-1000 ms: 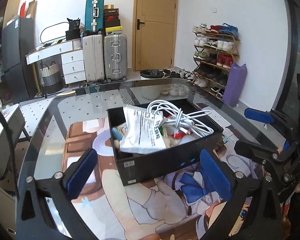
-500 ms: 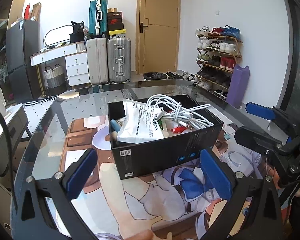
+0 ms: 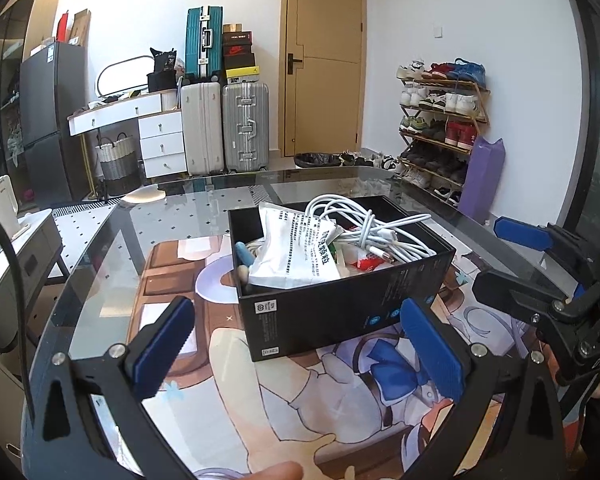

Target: Organize soft objects

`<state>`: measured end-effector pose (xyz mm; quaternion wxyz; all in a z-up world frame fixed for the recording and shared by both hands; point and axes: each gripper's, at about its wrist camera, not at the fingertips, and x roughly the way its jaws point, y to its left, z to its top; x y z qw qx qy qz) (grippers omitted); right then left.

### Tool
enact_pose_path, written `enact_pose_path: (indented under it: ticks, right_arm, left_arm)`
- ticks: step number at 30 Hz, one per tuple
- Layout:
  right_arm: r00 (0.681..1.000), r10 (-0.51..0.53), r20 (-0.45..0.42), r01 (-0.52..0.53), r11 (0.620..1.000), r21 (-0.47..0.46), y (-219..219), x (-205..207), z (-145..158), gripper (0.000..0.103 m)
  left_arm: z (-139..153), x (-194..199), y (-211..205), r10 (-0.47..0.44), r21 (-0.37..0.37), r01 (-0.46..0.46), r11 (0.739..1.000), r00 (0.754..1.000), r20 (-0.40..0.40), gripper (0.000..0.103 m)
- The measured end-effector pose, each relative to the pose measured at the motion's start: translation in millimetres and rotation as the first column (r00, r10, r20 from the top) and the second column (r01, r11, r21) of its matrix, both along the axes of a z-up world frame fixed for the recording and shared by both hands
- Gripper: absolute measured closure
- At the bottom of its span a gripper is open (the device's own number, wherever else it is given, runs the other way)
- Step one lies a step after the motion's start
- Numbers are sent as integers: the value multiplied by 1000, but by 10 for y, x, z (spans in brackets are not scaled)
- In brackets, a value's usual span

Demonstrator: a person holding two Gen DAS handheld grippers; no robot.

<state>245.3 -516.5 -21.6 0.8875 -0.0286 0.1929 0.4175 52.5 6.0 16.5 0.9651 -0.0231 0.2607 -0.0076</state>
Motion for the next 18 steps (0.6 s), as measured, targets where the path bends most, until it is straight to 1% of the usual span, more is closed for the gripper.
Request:
enact_pose_path:
  ticks: [4, 9, 18]
  right_arm:
    - [1000, 5, 3, -5, 1000, -4, 14, -4, -11, 1]
    - [1000, 10, 3, -10, 1000, -6, 17, -15, -32, 1]
    - [1000, 13, 0, -13, 1000, -4, 38, -2, -47, 1]
  left_arm:
    - [2, -4, 18, -1, -14, 1, 1000, 1000, 2, 0]
    - [13, -24, 15, 0, 0, 0, 1000, 1000, 14, 0]
    - [7, -20, 44, 3, -3, -3, 1000, 1000, 13, 0]
